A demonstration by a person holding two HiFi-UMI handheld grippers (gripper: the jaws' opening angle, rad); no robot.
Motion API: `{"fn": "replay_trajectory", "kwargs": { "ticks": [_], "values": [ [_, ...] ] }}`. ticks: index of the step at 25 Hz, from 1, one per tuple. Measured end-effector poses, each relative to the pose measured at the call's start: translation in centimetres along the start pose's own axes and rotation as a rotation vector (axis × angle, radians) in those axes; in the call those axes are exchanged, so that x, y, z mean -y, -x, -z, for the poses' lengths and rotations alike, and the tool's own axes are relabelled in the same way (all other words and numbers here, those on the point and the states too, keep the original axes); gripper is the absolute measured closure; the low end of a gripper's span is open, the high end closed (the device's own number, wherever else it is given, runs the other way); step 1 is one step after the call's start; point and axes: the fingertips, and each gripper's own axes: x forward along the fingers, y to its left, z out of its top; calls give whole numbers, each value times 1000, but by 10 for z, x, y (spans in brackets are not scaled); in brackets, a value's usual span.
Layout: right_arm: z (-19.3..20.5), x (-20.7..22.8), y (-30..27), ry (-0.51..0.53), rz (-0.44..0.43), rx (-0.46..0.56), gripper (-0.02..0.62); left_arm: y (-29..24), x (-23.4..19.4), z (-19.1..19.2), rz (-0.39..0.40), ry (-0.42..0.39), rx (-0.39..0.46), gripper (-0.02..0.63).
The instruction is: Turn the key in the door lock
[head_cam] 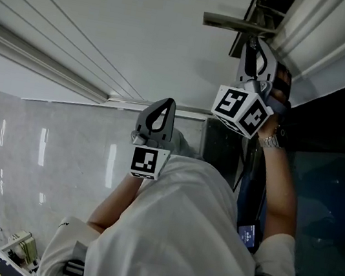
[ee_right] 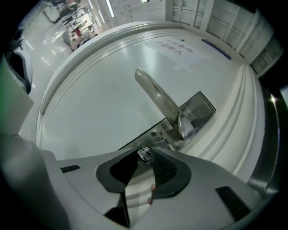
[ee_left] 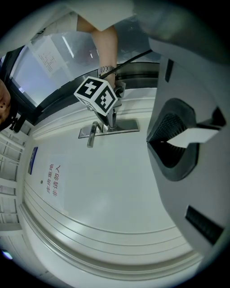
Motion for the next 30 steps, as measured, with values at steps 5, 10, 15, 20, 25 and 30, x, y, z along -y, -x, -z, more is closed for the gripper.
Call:
{"fn": "replay_trajectory", "kwargs": {
  "ticks": [5,10,15,20,25,30],
  "values": [
    [0,4,1,-182,12,-15,506,2,1,1,2,2,0,597],
    [-1,8,1,-368,20,11,580,4,1,0,2,-5,4,597],
    [0,12,1,-533,15,38,584,7,-2,3,-8,1,-9,597],
    [3,14,1,-760,-39,51,584,8,-2,3,-14,6,-6,597],
    [11,17,1,-1150,-107,88,583,9,-3,4,-21,9,-10,597],
    [16,19,1,-1442,-137,116,583,9,-3,5,-20,5,-9,597]
  ]
}}
